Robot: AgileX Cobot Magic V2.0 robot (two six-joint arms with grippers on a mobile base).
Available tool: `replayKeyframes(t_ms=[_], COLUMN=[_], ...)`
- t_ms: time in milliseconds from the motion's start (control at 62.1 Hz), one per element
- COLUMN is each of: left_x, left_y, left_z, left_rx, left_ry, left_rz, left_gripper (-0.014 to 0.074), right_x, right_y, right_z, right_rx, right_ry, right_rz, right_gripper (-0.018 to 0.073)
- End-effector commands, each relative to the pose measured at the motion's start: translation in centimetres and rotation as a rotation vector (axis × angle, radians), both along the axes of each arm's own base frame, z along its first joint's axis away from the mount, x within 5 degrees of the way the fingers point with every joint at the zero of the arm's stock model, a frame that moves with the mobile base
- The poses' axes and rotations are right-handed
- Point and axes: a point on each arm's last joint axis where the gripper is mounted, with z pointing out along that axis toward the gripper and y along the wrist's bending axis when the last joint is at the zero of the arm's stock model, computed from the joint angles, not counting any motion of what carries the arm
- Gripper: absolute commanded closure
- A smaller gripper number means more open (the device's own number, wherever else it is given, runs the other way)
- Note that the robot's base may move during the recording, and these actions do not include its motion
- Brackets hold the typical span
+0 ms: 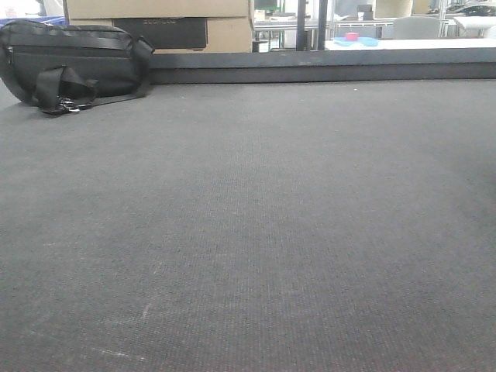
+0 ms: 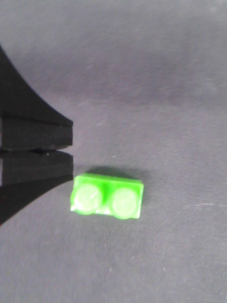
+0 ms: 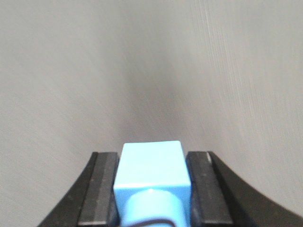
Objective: Grab block from conveyor and place in blue bin
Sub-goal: 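Close the left gripper on the green two-stud block and lift it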
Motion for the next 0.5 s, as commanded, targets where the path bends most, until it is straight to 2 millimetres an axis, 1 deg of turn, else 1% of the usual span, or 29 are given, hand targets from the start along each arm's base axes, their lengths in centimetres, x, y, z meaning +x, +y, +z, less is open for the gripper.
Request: replayKeyframes(t_ms=[0, 97, 241, 290, 370, 483], left_x=[0.9, 1.8, 3.1, 3.6, 4.3, 5.1], left_y=[-0.4, -1.6, -2.8, -3.0, -2.9, -2.7], left_z=[-0.4, -1.5, -2.7, -3.1, -4.1, -5.7], left_rx=[0.001, -0.039, -0.023, -0.022, -0.024, -0.024], left_ry=[-0.005, 0.03, 0.041, 0.035, 0.044, 0.101], left_rz=[-0.073, -0.106, -0.164, -0.171, -0.171, -0.155], left_gripper=[0.0679, 0.0559, 0.0321, 0.0262, 0.02, 0.0193], right_x=[-0.3, -0.3, -0.4, -0.4, -0.4, -0.4], right_y=[0.0, 0.0, 0.0, 0.0, 0.0, 0.0], right_z=[0.9, 0.9, 0.9, 0.9, 0.9, 0.9], right_rx=[0.015, 0.022, 0.021, 0.021, 0.021, 0.021], right_ry=[-0.064, -0.065, -0.058, -0.058, -0.058, -0.058], right_rz=[-0.004, -0.005, -0.004, -0.004, -0.004, -0.004], right_gripper=[0.0721, 0.0721, 0.0721, 0.0721, 0.0721, 0.0721])
